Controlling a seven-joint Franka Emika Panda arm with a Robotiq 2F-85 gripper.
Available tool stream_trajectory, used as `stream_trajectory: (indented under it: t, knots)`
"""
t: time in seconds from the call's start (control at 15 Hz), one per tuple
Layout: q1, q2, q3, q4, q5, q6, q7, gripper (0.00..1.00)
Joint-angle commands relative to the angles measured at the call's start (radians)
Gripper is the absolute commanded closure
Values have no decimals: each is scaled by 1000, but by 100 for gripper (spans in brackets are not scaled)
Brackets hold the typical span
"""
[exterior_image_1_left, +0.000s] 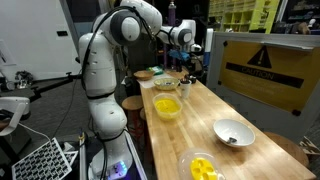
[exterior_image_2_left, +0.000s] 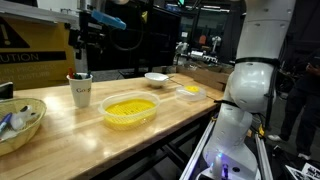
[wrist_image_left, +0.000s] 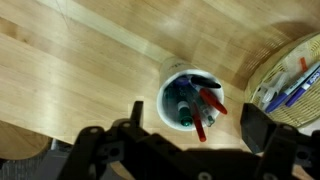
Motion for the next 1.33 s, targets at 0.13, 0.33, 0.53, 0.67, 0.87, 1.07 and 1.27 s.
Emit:
stream_trajectory:
  t: [0.13, 0.33, 0.53, 0.67, 0.87, 1.07, 1.27]
  knots:
    - [5, 75, -6, 73, -18, -9, 35, 0]
    - [6, 106, -9, 96, -14, -11, 39, 0]
    - [8, 130, -12, 113, -15, -9, 50, 0]
    - [6, 131, -17, 114, -15, -7, 54, 0]
    - [7, 134, -22, 114, -14, 2, 70, 0]
    - [8, 145, -24, 112, -9, 12, 83, 0]
    - [14, 164, -21, 109, -4, 31, 102, 0]
